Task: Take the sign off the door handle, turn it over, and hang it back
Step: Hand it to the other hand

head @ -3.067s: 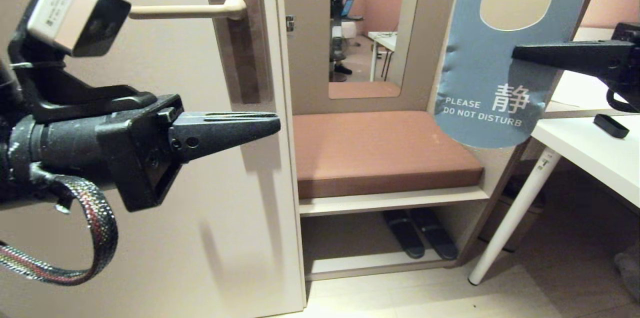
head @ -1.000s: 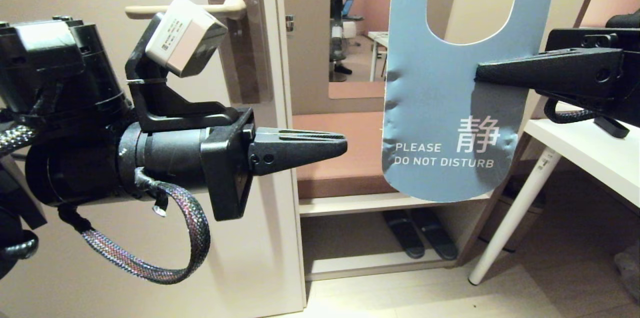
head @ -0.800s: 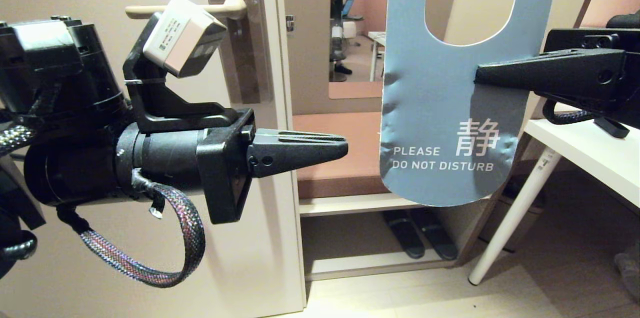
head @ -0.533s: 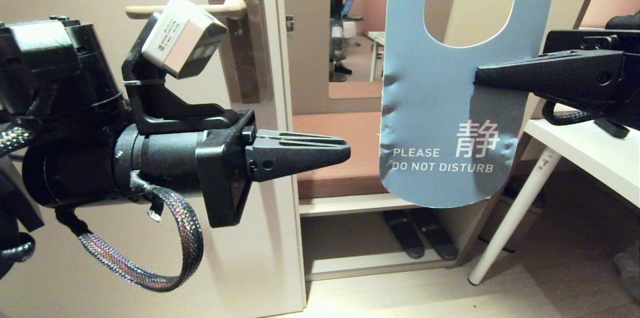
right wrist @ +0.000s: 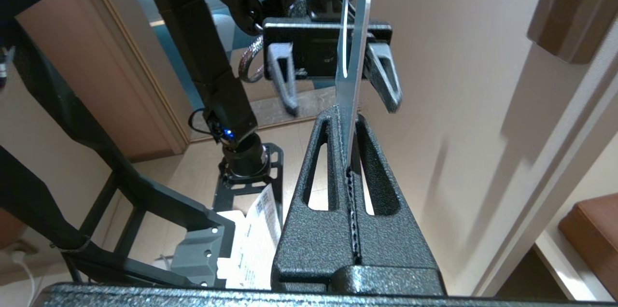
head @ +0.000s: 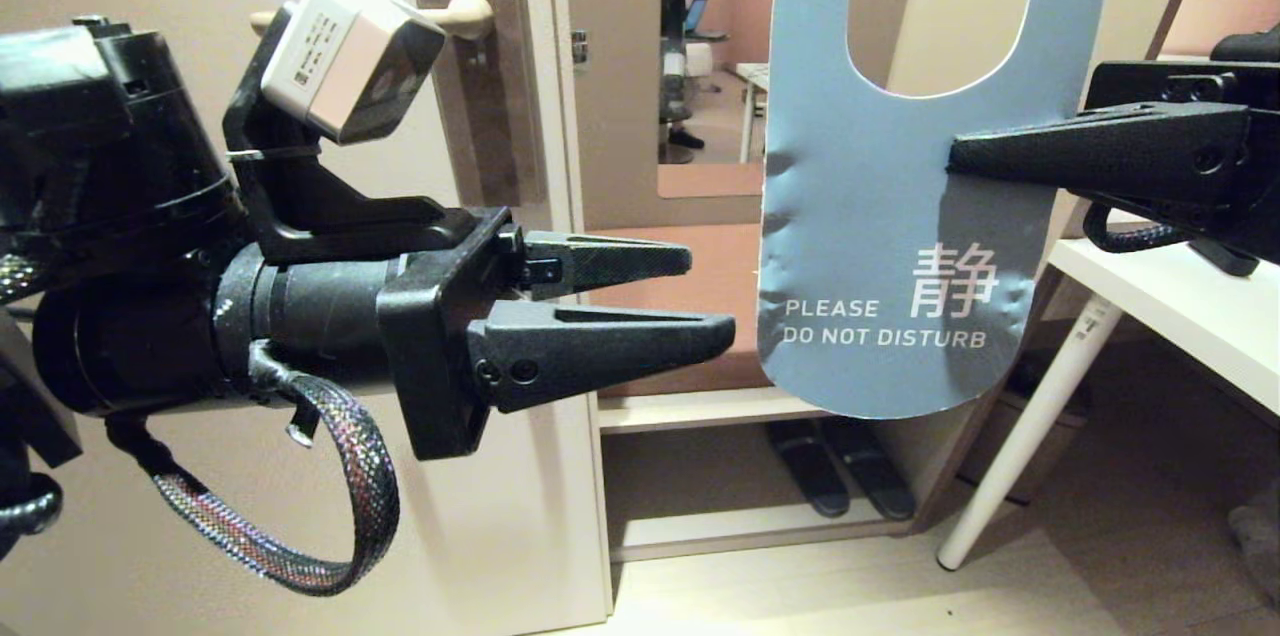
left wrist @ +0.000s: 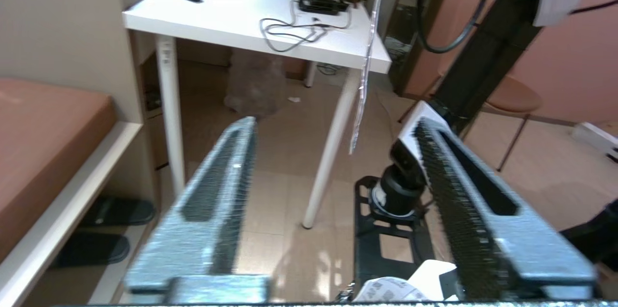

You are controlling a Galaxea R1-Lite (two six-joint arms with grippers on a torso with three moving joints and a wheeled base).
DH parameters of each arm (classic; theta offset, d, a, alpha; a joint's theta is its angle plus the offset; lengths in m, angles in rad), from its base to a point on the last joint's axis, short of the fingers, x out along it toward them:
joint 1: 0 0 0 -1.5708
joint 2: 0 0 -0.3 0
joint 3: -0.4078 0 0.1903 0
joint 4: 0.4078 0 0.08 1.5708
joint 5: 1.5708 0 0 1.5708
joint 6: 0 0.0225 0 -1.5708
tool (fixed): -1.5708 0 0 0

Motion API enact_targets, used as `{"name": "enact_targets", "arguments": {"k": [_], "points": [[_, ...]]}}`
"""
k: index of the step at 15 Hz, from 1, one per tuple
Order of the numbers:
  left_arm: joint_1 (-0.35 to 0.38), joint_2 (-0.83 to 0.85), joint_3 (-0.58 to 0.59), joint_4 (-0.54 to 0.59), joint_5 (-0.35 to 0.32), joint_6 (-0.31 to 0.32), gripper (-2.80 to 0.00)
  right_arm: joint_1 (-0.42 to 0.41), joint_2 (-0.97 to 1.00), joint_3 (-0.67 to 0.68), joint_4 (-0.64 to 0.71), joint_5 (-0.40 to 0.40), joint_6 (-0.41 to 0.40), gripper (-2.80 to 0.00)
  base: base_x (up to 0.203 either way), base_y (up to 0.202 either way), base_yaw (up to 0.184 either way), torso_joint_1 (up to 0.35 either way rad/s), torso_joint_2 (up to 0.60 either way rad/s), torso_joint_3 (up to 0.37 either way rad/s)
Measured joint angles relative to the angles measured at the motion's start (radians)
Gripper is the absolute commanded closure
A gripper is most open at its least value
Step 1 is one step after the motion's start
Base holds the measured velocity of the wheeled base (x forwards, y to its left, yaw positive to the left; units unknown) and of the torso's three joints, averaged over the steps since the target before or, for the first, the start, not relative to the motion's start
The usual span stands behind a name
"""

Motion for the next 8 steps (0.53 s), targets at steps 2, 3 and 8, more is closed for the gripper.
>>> {"name": "enact_targets", "arguments": {"k": [2, 3, 8], "points": [[-0.018, 0.004, 0.000, -0.001, -0.001, 0.002, -2.80, 0.006, 0.000, -0.003, -0.001, 0.000, -0.001, 0.00, 0.000, 0.000, 0.000, 0.000, 0.00, 0.000], [-0.022, 0.006, 0.000, -0.001, -0.001, 0.002, -2.80, 0.007, 0.000, -0.006, -0.001, 0.000, -0.001, 0.00, 0.000, 0.000, 0.000, 0.000, 0.00, 0.000], [-0.025, 0.023, -0.007, -0.027, 0.001, 0.003, -2.80, 0.012, 0.005, -0.028, -0.001, 0.000, 0.000, 0.00, 0.000, 0.000, 0.000, 0.000, 0.00, 0.000]]}}
